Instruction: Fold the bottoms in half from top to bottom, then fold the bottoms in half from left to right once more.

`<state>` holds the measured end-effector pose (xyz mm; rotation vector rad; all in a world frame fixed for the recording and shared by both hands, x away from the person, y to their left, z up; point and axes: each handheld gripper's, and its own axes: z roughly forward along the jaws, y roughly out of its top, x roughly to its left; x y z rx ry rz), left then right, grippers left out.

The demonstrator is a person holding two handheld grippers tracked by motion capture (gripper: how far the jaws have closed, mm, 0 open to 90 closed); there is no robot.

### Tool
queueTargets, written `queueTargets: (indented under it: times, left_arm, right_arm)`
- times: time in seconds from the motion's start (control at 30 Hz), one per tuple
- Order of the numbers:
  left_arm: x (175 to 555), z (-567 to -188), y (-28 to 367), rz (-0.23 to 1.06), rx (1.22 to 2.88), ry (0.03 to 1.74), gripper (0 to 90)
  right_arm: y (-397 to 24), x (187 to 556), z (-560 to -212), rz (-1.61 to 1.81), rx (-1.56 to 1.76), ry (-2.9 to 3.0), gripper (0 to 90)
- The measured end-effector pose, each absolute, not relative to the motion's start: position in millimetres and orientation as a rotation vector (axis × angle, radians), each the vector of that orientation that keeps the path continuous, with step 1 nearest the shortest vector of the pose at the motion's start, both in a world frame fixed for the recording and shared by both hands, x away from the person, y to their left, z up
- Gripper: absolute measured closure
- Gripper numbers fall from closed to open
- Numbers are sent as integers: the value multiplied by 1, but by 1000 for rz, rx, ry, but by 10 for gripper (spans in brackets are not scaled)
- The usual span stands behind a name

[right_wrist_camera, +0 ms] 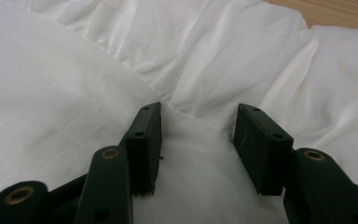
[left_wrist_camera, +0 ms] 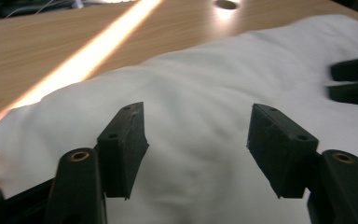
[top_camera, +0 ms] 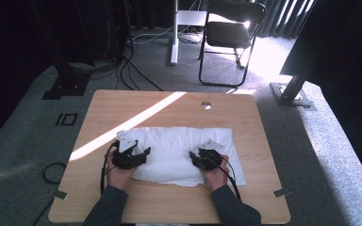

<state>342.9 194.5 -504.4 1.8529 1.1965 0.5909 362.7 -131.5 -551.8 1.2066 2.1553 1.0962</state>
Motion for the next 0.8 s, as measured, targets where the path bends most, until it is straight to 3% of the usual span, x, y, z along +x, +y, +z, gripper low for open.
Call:
queueTargets:
  times: [0.13,0.2,0.3,0.57,0.8]
  left_arm:
    - [357,-523,215,574,1850,1359,256]
    - [368,-535,220,488,1862,1448,134]
    - [377,-547,222,457,1862,1523,29]
    - [378,-555,220,613,1923,1551,20]
    - [373,-557,223,648,1889,1600,3]
  right_arm:
    - [-131,363,-552,1093,1208,2155,509]
    - [-132,363,-552,1094,1209,2157,508]
    - [-132,363,-552,1097,1211,2160,508]
    - [-133,364,-552,1104,1208,2163,508]
    - [-133,363,-552,1109,1206,2159,508]
